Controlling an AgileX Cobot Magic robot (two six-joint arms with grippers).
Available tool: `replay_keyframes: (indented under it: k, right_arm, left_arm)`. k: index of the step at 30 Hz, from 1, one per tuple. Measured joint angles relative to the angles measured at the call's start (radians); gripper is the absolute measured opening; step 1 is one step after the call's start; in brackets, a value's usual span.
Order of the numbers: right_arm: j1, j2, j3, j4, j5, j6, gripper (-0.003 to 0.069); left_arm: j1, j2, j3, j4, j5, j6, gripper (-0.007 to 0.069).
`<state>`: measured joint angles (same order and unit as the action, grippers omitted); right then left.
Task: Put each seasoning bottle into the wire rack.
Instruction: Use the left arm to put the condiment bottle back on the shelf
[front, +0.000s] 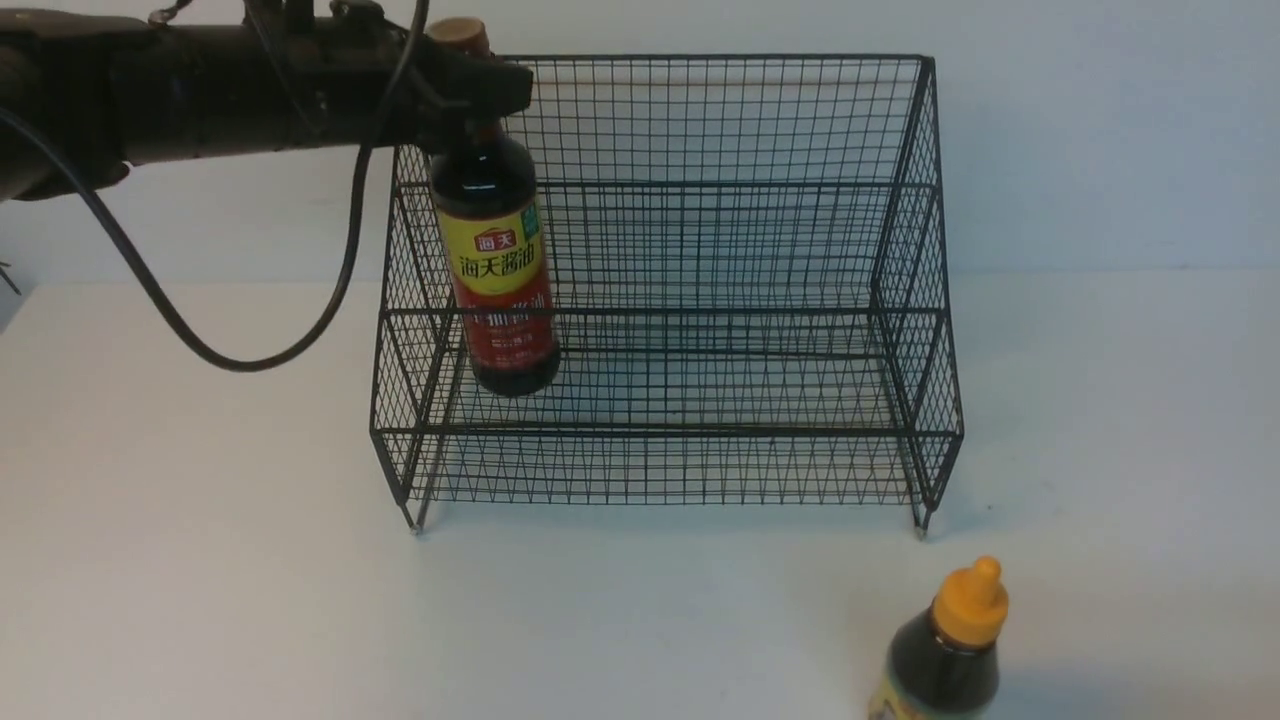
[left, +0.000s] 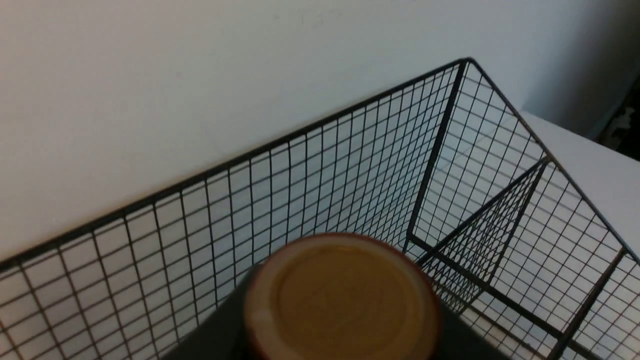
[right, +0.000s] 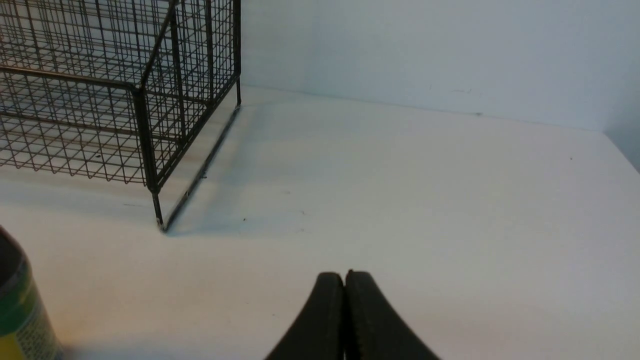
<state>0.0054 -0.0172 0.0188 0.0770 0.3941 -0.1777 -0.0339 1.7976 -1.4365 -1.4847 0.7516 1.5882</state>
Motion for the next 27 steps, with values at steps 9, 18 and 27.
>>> replay_keyframes:
  k: [9,18,27]
  right_arm:
    - [0.000,0.000,0.000,0.000,0.000,0.000,-0.0015]
    - [0.000,0.000,0.000,0.000,0.000,0.000,-0.0015]
    - [0.000,0.000,0.000,0.000,0.000,0.000,-0.0015]
  left_arm:
    - [0.000,0.023,0.002,0.062,0.029,-0.008,0.0260]
    - [0.000,0.018,-0.001,0.113,0.050,-0.069,0.0321]
    - [0.008,-0.032,-0.003,0.108,0.060,-0.086,0.0581]
